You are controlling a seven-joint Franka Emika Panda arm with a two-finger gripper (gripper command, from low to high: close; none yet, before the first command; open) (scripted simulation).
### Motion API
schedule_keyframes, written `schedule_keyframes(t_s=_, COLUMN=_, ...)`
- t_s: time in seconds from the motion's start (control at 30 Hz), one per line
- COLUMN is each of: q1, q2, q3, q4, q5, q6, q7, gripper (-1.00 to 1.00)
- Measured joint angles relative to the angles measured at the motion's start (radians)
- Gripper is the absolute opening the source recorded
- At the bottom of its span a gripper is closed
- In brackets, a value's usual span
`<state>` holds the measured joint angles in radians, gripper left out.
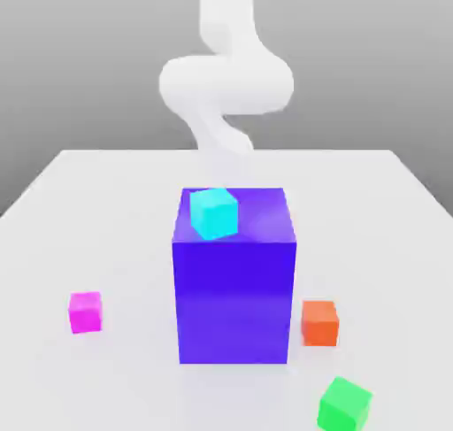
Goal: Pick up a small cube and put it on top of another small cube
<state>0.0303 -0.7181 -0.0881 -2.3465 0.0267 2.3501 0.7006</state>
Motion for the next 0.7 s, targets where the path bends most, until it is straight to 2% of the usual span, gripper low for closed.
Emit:
schedule_keyframes(t_s=0.4, q1=0.095, q2=0.413, q3=-0.373, q4=-0.225, q5=0.163, q6=0.242, q7=-0.511, gripper=0.0)
schedule_keyframes(t_s=0.6, q1=0.08, q2=0.613, q3=-0.49, q4=-0.336, q5=0.227, q6=0.361, q7=-0.751, gripper=0.0)
schedule_keyframes(t_s=0.7, q1=0.023, q2=0.7, q3=-0.525, q4=-0.394, q5=0.214, q6=0.426, q7=-0.838, gripper=0.0)
